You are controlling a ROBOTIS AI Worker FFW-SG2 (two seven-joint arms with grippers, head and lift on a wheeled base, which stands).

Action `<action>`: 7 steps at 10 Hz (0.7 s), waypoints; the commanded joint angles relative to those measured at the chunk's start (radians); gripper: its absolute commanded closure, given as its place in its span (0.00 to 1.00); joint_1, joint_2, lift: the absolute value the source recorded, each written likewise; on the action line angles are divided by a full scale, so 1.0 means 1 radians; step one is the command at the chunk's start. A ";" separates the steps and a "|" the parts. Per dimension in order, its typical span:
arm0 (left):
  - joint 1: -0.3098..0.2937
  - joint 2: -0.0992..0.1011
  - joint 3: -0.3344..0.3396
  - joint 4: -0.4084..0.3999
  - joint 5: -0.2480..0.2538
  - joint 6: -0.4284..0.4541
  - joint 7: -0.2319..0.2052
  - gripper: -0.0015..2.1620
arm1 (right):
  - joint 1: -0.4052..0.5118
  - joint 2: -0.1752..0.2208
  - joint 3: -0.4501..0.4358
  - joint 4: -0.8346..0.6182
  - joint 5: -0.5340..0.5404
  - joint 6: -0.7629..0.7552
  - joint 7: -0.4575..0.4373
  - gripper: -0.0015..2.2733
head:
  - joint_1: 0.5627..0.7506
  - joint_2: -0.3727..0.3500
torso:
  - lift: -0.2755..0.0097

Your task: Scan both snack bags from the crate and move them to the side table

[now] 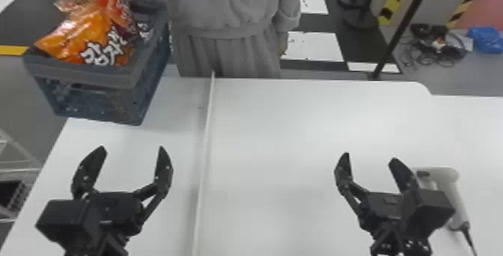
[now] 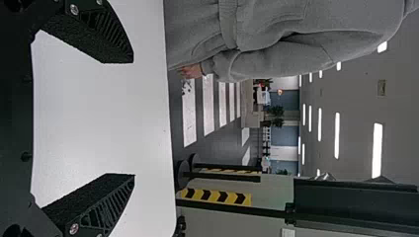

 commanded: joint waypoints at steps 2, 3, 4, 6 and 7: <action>-0.001 0.000 0.001 0.003 0.005 0.000 0.003 0.02 | -0.005 0.000 0.000 0.006 0.000 0.003 0.001 0.05 | 0.70 0.45 | 0.70; -0.003 0.000 0.001 0.004 0.005 0.003 0.003 0.02 | -0.007 0.000 0.000 0.008 0.000 0.003 0.001 0.05 | 0.70 0.46 | 0.70; -0.005 0.000 0.001 0.007 0.005 0.006 0.003 0.02 | -0.008 -0.001 0.000 0.011 0.000 0.003 0.001 0.05 | 0.70 0.46 | 0.70; -0.006 0.000 0.001 0.009 0.005 0.006 0.003 0.02 | -0.008 -0.001 0.000 0.011 0.000 0.003 0.001 0.05 | 0.70 0.46 | 0.70; -0.006 -0.002 0.001 0.007 0.005 0.006 0.003 0.02 | -0.008 -0.001 0.000 0.013 0.000 0.003 0.001 0.05 | 0.70 0.46 | 0.70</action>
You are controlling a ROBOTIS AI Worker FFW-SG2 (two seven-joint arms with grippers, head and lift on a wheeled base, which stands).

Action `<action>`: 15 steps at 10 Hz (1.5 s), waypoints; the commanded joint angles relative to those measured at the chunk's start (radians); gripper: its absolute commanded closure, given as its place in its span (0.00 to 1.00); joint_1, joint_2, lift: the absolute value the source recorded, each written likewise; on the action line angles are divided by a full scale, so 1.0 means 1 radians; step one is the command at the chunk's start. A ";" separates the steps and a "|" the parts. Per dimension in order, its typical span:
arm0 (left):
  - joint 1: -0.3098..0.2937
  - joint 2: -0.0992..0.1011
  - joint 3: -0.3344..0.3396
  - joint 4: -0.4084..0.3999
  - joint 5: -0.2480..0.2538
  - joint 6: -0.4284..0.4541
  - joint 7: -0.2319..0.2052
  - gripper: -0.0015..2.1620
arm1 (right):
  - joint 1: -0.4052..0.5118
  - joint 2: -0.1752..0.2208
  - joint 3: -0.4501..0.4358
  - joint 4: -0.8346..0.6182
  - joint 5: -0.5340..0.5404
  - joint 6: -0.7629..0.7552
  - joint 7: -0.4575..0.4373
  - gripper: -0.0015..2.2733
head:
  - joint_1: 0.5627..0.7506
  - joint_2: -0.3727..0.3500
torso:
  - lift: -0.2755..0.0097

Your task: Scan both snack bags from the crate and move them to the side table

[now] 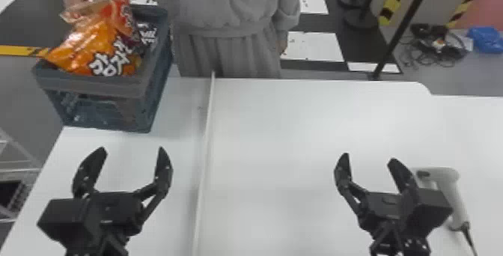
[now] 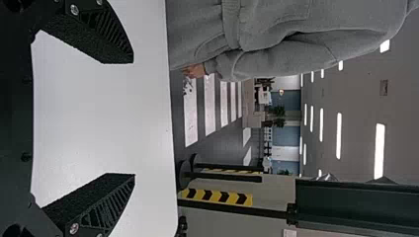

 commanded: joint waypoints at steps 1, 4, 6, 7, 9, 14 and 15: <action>0.000 -0.002 0.000 0.001 0.000 0.000 0.000 0.02 | -0.001 0.001 0.000 0.001 0.000 0.000 0.000 0.05 | 0.70 0.46 | 0.70; 0.005 -0.004 0.000 -0.001 -0.002 0.000 0.000 0.02 | 0.000 0.000 0.000 0.003 0.000 0.000 0.000 0.05 | 0.70 0.46 | 0.70; 0.008 -0.004 0.000 -0.007 -0.002 -0.003 -0.002 0.02 | 0.000 0.000 0.000 0.003 0.000 0.000 0.000 0.05 | 0.70 0.46 | 0.70; 0.009 -0.004 0.000 -0.010 -0.002 -0.003 -0.002 0.02 | 0.000 0.000 0.000 0.003 0.000 0.000 0.000 0.05 | 0.70 0.45 | 0.70; 0.009 -0.002 0.017 -0.018 0.002 -0.003 -0.012 0.02 | 0.000 0.001 0.000 0.004 0.000 0.000 0.000 0.05 | 0.70 0.45 | 0.70; -0.028 -0.007 0.118 -0.133 0.058 0.282 -0.055 0.02 | 0.000 0.000 0.000 0.004 0.000 0.000 0.002 0.05 | 0.70 0.53 | 0.70; -0.048 -0.008 0.127 -0.156 0.060 0.374 -0.057 0.02 | -0.001 0.000 0.000 0.004 0.000 0.000 0.002 0.05 | 0.70 0.55 | 0.70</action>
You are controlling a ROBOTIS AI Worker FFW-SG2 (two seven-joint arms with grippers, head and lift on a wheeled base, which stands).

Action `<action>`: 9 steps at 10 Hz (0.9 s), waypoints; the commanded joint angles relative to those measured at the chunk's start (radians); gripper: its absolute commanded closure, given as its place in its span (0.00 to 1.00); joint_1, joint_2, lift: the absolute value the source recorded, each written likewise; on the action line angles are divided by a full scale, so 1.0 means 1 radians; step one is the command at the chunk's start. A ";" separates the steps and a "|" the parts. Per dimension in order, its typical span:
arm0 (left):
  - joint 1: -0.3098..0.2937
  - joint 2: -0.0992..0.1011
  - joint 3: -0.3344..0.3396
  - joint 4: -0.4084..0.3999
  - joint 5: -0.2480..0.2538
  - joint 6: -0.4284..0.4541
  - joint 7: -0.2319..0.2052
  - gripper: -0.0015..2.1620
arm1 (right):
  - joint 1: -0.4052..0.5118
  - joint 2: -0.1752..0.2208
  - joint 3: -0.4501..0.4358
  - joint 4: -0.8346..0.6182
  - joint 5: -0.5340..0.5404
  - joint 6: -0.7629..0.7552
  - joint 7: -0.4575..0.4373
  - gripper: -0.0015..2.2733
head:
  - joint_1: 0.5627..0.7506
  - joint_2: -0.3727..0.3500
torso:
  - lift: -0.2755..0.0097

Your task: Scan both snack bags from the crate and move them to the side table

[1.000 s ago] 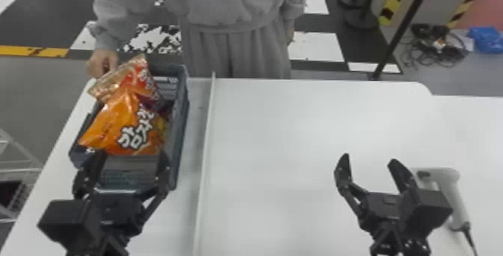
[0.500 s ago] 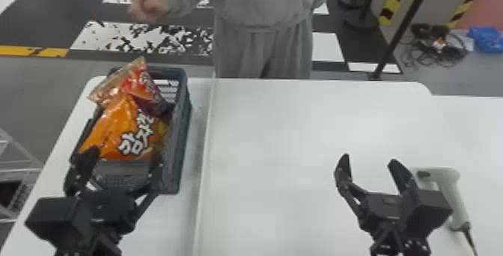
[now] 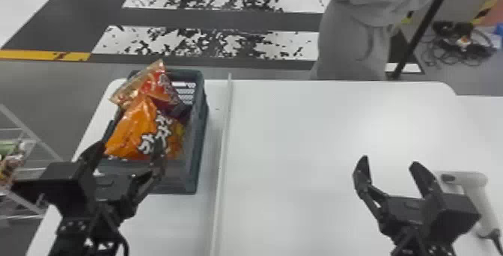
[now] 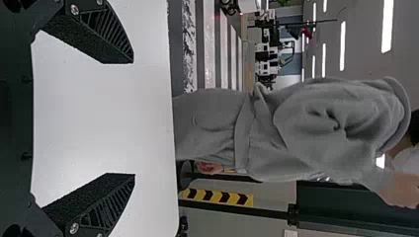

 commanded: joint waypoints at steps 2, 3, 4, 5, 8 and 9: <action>-0.058 -0.004 0.024 -0.051 0.007 0.221 -0.002 0.02 | -0.001 0.000 -0.001 0.001 -0.001 0.003 0.000 0.05 | 0.70 0.56 | 0.70; -0.076 -0.006 0.033 -0.062 0.010 0.282 -0.002 0.02 | -0.001 0.000 -0.001 0.001 -0.001 0.003 0.000 0.05 | 0.70 0.57 | 0.70; -0.090 -0.007 0.044 -0.074 0.012 0.325 -0.002 0.02 | 0.001 -0.002 -0.001 0.001 -0.001 0.003 0.000 0.05 | 0.70 0.58 | 0.70; -0.103 -0.009 0.058 -0.085 0.018 0.350 -0.002 0.02 | 0.001 -0.002 -0.001 0.001 -0.001 0.003 0.000 0.05 | 0.70 0.59 | 0.70; -0.153 -0.009 0.110 -0.097 0.049 0.454 -0.008 0.02 | 0.004 -0.002 0.000 0.000 0.001 0.003 0.002 0.05 | 0.70 0.63 | 0.70; -0.184 -0.009 0.124 -0.093 0.053 0.485 -0.015 0.02 | 0.004 -0.002 0.000 0.000 0.001 0.003 0.002 0.05 | 0.70 0.64 | 0.70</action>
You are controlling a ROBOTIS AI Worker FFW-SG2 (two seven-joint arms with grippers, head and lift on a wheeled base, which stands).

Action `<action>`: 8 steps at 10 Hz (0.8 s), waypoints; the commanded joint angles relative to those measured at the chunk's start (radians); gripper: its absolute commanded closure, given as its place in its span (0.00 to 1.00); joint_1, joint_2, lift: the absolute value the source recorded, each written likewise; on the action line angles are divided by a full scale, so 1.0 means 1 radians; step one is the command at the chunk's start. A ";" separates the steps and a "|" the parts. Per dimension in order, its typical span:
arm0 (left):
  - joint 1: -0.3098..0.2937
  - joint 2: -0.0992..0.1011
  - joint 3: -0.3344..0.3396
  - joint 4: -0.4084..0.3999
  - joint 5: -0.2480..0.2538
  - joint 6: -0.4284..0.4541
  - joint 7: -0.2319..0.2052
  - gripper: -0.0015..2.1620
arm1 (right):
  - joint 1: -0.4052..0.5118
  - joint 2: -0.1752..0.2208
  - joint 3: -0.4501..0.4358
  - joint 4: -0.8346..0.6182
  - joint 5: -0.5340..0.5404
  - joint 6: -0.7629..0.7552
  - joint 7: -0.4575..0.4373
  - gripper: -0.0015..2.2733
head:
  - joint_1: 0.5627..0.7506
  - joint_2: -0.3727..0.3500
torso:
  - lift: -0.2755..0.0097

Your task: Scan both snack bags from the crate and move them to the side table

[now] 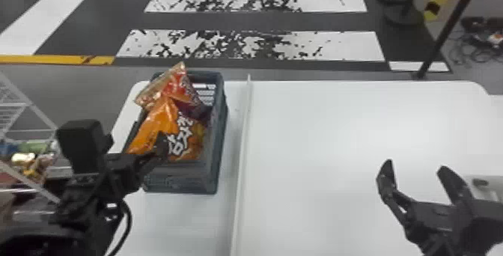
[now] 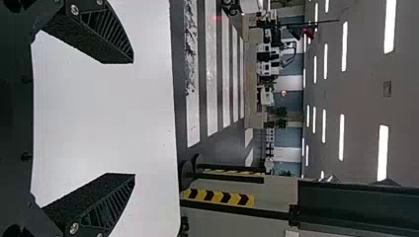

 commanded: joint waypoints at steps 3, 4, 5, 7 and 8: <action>-0.119 0.002 0.020 0.044 0.017 0.135 -0.038 0.02 | -0.003 0.000 0.000 -0.006 0.002 0.000 0.001 0.05 | 0.70 0.66 | 0.70; -0.149 0.002 0.018 0.065 0.016 0.165 -0.055 0.02 | -0.001 0.000 0.000 -0.009 0.002 0.000 0.001 0.05 | 0.70 0.66 | 0.70; -0.168 0.000 0.017 0.079 0.011 0.181 -0.066 0.02 | -0.001 0.000 0.000 -0.011 0.002 0.003 0.001 0.05 | 0.70 0.65 | 0.70; -0.182 0.000 0.012 0.108 0.007 0.193 -0.084 0.03 | -0.001 -0.002 -0.001 -0.011 0.002 0.009 0.001 0.05 | 0.70 0.64 | 0.70; -0.186 0.000 0.011 0.113 0.002 0.208 -0.093 0.03 | -0.003 -0.002 -0.001 -0.011 0.002 0.009 0.001 0.05 | 0.70 0.64 | 0.70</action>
